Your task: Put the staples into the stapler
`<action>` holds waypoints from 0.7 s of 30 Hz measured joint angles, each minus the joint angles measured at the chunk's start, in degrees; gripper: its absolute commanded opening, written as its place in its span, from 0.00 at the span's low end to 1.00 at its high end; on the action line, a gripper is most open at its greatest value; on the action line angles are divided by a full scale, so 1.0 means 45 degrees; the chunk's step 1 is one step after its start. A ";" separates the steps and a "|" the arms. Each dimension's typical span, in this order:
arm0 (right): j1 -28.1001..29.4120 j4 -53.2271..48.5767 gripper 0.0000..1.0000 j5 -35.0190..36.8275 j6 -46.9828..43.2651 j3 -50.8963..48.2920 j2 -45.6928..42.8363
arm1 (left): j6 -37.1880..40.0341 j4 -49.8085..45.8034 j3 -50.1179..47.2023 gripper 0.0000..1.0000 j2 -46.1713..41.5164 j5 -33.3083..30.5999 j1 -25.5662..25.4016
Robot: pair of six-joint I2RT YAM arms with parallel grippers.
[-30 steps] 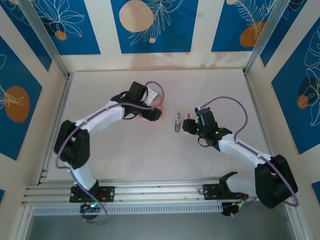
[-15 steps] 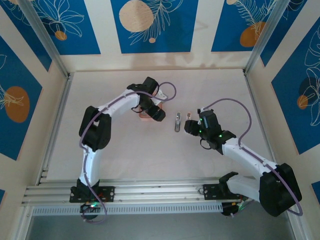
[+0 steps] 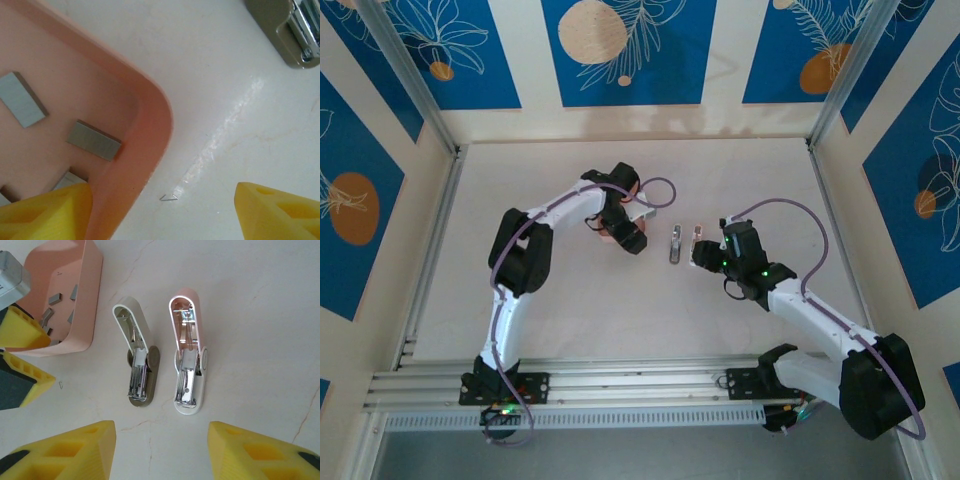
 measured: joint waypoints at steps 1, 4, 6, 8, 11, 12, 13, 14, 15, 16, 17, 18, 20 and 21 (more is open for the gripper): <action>0.0000 0.0000 0.51 -0.0015 0.0000 0.0000 0.0000 | 0.0083 -0.0136 0.0000 0.74 0.0000 0.0044 -0.0019; 0.0000 0.0000 0.51 -0.0053 0.0005 0.0000 0.0000 | 0.0287 -0.0359 -0.0068 0.74 -0.0034 0.0180 -0.0136; -0.0010 -0.0005 0.51 -0.0063 0.0005 0.0000 0.0000 | 0.0418 -0.0408 -0.0321 0.74 -0.0155 0.0243 -0.0267; -0.0010 -0.0015 0.50 -0.0102 0.0005 0.0000 -0.0034 | 0.0505 -0.0442 -0.0763 0.74 -0.0437 0.0287 -0.0437; -0.0005 -0.0019 0.50 -0.0199 0.0010 0.0000 -0.0141 | 0.0500 -0.0461 -0.1651 0.74 -0.1132 0.0427 -0.0729; -0.0005 -0.0024 0.50 -0.0243 0.0015 0.0000 -0.0165 | 0.0481 -0.0413 -0.1996 0.74 -0.1413 0.0495 -0.0831; -0.0005 -0.0019 0.50 -0.0287 0.0015 0.0000 -0.0189 | 0.0442 -0.0379 -0.2361 0.74 -0.1724 0.0554 -0.0947; 0.0005 -0.0024 0.50 -0.0296 0.0019 0.0000 -0.0189 | 0.0355 -0.0340 -0.2754 0.74 -0.2059 0.0612 -0.1078; 0.0029 -0.0049 0.50 -0.0306 0.0019 0.0000 -0.0189 | 0.0257 -0.0228 -0.3133 0.74 -0.2361 0.0670 -0.1195; 0.0058 -0.0083 0.50 -0.0335 0.0044 0.0000 -0.0189 | 0.0155 -0.0160 -0.3541 0.74 -0.2691 0.0748 -0.1336; 0.0112 -0.0112 0.50 -0.0340 0.0068 0.0000 -0.0204 | 0.0034 0.0005 -0.4002 0.74 -0.3007 0.0826 -0.1491; 0.0151 -0.0160 0.50 -0.0340 0.0102 0.0000 -0.0228 | -0.0107 0.0107 -0.4386 0.74 -0.3269 0.0894 -0.1642; 0.0306 -0.0287 0.49 -0.0340 0.0117 0.0000 -0.0340 | -0.0447 0.0423 -0.5304 0.74 -0.3847 0.1039 -0.2030; 0.0398 -0.0340 0.49 -0.0340 0.0155 0.0000 -0.0408 | -0.0583 0.0563 -0.5663 0.74 -0.4061 0.1146 -0.2186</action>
